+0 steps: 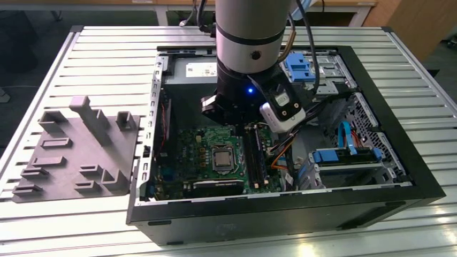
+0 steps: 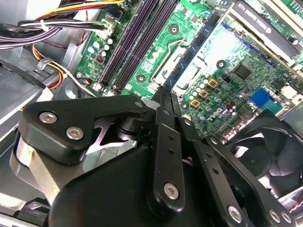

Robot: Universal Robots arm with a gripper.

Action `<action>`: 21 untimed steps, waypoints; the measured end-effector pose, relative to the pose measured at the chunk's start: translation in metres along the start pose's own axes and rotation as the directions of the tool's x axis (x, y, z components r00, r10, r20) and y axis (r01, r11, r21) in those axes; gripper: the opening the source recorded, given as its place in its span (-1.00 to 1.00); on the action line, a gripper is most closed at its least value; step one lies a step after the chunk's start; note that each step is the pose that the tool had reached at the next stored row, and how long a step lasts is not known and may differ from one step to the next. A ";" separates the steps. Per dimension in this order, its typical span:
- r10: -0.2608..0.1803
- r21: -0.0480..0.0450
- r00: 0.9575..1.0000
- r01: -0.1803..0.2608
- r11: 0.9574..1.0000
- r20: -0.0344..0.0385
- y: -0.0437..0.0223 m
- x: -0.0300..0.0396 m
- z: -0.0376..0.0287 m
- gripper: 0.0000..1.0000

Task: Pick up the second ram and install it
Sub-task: 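Insert the second ram into the second slot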

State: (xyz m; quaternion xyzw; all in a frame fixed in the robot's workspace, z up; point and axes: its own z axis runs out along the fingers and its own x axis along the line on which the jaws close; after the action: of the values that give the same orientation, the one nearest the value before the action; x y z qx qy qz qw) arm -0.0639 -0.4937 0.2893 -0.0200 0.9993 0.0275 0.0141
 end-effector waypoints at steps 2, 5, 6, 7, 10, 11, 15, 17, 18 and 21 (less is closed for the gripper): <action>0.000 -0.001 1.000 0.000 1.000 0.000 -0.0001 0.0001 0.0026 -0.77; 0.000 -0.002 1.000 0.000 1.000 0.000 -0.0002 0.0001 0.0032 -0.77; 0.000 -0.002 1.000 0.000 1.000 0.000 -0.0002 0.0001 0.0034 -0.77; 0.000 -0.002 1.000 0.000 1.000 0.000 -0.0002 0.0001 0.0035 -0.77; 0.000 -0.003 1.000 0.000 1.000 0.000 -0.0002 0.0001 0.0041 -0.77; 0.000 -0.003 1.000 0.000 1.000 0.000 -0.0002 0.0001 0.0043 -0.77; 0.000 -0.004 1.000 0.000 1.000 0.000 -0.0003 0.0002 0.0057 -0.77; 0.000 -0.005 1.000 0.000 1.000 0.000 -0.0003 0.0002 0.0060 -0.77; 0.000 -0.005 1.000 0.000 1.000 0.000 -0.0003 0.0002 0.0063 -0.77; 0.000 -0.006 1.000 0.000 1.000 0.000 -0.0004 0.0002 0.0070 -0.77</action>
State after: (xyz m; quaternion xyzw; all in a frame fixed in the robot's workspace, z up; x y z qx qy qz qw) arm -0.0639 -0.4937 0.2823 -0.0200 0.9992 0.0306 0.0142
